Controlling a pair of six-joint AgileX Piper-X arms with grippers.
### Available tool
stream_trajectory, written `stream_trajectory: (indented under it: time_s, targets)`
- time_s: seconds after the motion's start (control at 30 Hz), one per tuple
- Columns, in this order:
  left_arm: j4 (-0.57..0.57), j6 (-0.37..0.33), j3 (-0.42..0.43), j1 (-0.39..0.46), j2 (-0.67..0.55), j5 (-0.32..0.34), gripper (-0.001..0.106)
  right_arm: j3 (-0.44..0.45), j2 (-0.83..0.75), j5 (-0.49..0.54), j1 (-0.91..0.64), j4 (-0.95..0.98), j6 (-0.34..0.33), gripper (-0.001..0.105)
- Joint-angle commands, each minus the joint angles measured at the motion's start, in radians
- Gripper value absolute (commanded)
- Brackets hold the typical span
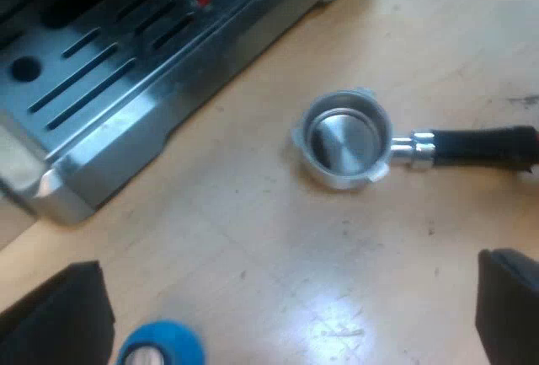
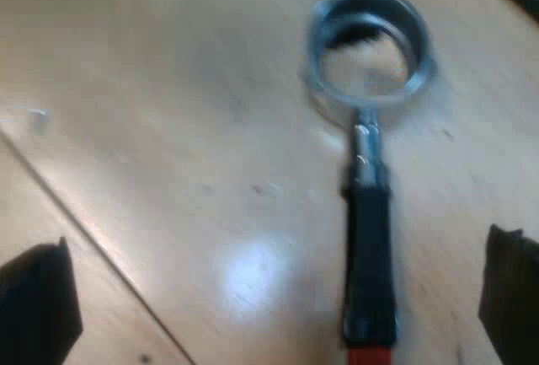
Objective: Grind coffee beans and then tamp
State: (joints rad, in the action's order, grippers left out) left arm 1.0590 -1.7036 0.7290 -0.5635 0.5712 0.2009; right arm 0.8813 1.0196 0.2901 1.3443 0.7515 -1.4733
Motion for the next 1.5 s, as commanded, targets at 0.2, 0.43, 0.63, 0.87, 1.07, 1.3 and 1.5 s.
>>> stream_trajectory:
  time_s: [0.2,0.43,0.63,0.87,1.07,1.3,1.5]
  targets:
    - [0.057,-0.018,0.025,0.162,-0.004,-0.051,0.089,-0.015,-0.015,0.203,0.139,-0.234,-0.060,0.102]
    - [0.096,-0.011,0.025,0.191,-0.004,-0.115,0.089,-0.143,-0.011,0.203,0.137,-0.539,-0.122,0.102]
    - [0.105,-0.011,0.002,0.191,0.034,-0.117,0.089,-0.273,-0.011,0.200,0.137,-0.729,-0.192,0.102]
    - [0.087,-0.011,-0.045,0.191,0.143,-0.117,0.089,-0.338,-0.011,0.200,0.137,-0.752,-0.191,0.102]
    - [0.056,-0.011,-0.079,0.191,0.229,-0.117,0.089,-0.341,0.020,0.200,0.137,-0.780,-0.191,0.102]
    - [-0.021,-0.011,-0.151,0.191,0.314,-0.117,0.089,-0.341,0.098,0.200,0.137,-0.873,-0.191,0.102]
    - [-0.120,-0.011,-0.178,0.191,0.410,-0.117,0.089,-0.341,0.131,0.200,0.137,-0.905,-0.191,0.102]
